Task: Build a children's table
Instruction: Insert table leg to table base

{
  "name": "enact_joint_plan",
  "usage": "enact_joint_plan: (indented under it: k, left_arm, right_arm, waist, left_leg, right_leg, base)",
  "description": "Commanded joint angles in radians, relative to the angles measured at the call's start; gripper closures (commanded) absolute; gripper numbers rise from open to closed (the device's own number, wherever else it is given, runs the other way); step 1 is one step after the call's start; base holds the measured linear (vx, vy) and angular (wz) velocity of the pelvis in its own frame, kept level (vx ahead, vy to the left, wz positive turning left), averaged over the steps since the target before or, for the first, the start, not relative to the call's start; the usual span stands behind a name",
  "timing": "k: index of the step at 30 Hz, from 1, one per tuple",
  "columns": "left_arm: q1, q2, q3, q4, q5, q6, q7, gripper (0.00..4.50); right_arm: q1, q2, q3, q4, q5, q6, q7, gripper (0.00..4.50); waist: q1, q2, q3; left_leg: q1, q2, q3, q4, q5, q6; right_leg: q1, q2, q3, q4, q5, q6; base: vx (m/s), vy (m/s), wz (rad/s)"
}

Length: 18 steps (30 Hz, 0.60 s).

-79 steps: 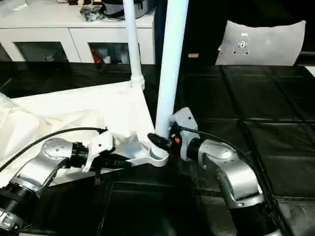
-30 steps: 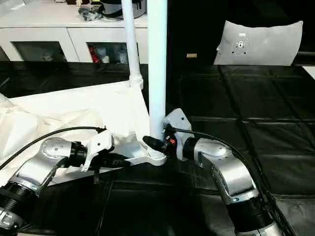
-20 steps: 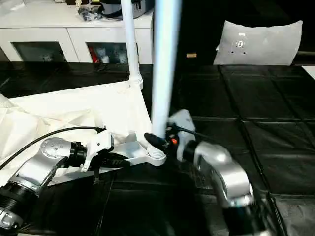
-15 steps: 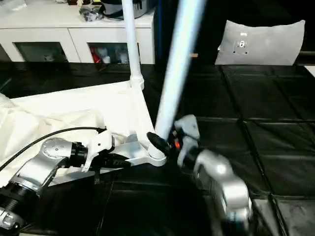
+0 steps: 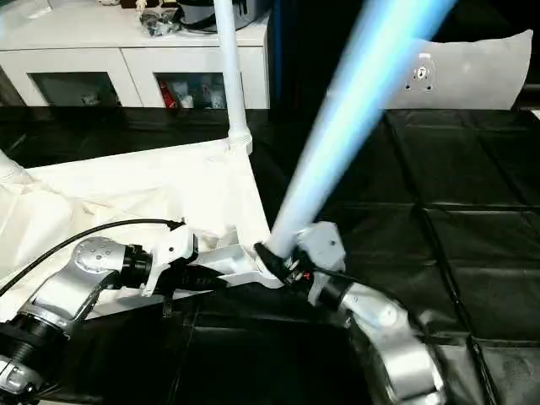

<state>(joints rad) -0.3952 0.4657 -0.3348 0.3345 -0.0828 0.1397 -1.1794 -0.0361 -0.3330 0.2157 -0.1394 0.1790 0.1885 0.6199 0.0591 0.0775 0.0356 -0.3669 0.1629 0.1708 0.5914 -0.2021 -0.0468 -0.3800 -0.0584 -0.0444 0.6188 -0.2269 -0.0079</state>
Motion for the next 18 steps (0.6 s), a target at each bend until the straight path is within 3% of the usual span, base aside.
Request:
enact_joint_plan:
  k: [1,3,5,6,8,9,10,12,18]
  left_arm:
    - [0.004,0.029,0.044,-0.022,-0.011,-0.011,0.015,4.50]
    - [0.012,0.036,0.047,-0.031,-0.013,-0.009,0.013,4.50]
    - [0.013,0.044,0.047,-0.032,-0.013,-0.013,0.007,4.50]
    - [0.013,0.047,0.046,-0.033,-0.012,-0.017,0.003,4.50]
    - [0.010,0.048,0.046,-0.031,-0.012,-0.019,-0.001,4.50]
    - [-0.008,0.050,0.044,-0.028,-0.013,-0.026,-0.013,4.50]
    - [-0.014,0.051,0.043,-0.030,-0.014,-0.027,-0.019,4.50]
    - [-0.021,0.051,0.042,-0.027,-0.013,-0.031,-0.021,4.50]
    - [-0.096,0.032,0.034,0.031,0.004,-0.065,-0.011,4.50]
  right_arm:
    - [0.041,-0.037,0.064,0.067,-0.030,0.093,0.051,2.59]
    - [0.017,-0.045,0.084,0.076,-0.020,0.132,0.078,2.59]
    - [-0.027,-0.052,0.109,0.098,-0.012,0.167,0.117,2.59]
    - [-0.038,-0.052,0.114,0.101,-0.006,0.179,0.127,2.59]
    - [-0.052,-0.051,0.118,0.107,0.004,0.200,0.142,2.59]
    - [-0.084,-0.058,0.139,0.124,0.016,0.233,0.192,2.59]
    - [-0.096,-0.063,0.150,0.130,0.022,0.250,0.214,2.59]
    - [-0.100,-0.071,0.162,0.130,0.017,0.255,0.228,2.59]
    - [-0.084,-0.128,0.238,0.086,0.009,0.311,0.299,2.59]
  waist:
    - [0.000,-0.015,-0.041]
    - [-0.002,-0.015,-0.038]
    - [-0.003,-0.015,-0.033]
    - [-0.004,-0.014,-0.024]
    - [-0.005,-0.013,-0.023]
    - [-0.007,-0.010,-0.011]
    - [-0.009,-0.011,-0.012]
    - [-0.008,-0.005,-0.006]
    - [-0.005,-0.008,-0.002]
  left_leg:
    - [0.003,0.066,-0.028,-0.078,-0.201,0.038]
    - [0.000,0.063,-0.026,-0.076,-0.166,0.056]
    - [0.000,0.062,-0.026,-0.077,-0.174,0.062]
    - [-0.001,0.061,-0.026,-0.080,-0.195,0.060]
    - [0.006,0.064,-0.027,-0.083,-0.229,0.046]
    - [0.004,0.063,-0.028,-0.089,-0.256,0.040]
    - [0.006,0.065,-0.031,-0.091,-0.269,0.032]
    - [0.008,0.069,-0.032,-0.093,-0.272,0.025]
    - [0.013,0.069,-0.028,-0.094,-0.250,0.028]
  right_leg:
    - [0.036,-0.088,0.054,-0.087,-0.185,-0.181]
    - [0.037,-0.086,0.052,-0.083,-0.120,-0.193]
    - [0.036,-0.086,0.051,-0.084,-0.135,-0.199]
    - [0.033,-0.087,0.051,-0.090,-0.185,-0.193]
    - [0.031,-0.088,0.054,-0.097,-0.259,-0.181]
    - [0.025,-0.086,0.054,-0.101,-0.293,-0.174]
    - [0.027,-0.087,0.055,-0.100,-0.307,-0.171]
    - [0.023,-0.088,0.058,-0.100,-0.282,-0.175]
    - [0.026,-0.086,0.057,-0.098,-0.173,-0.196]
  base:
    - [0.000,0.000,0.00]
    - [0.000,0.000,0.00]
    - [0.000,0.000,0.00]
    - [0.000,0.000,0.00]
    - [0.000,0.000,0.00]
    - [0.000,0.000,0.00]
    - [0.000,0.000,0.00]
    - [0.000,0.000,0.00]
    - [0.000,0.000,0.00]
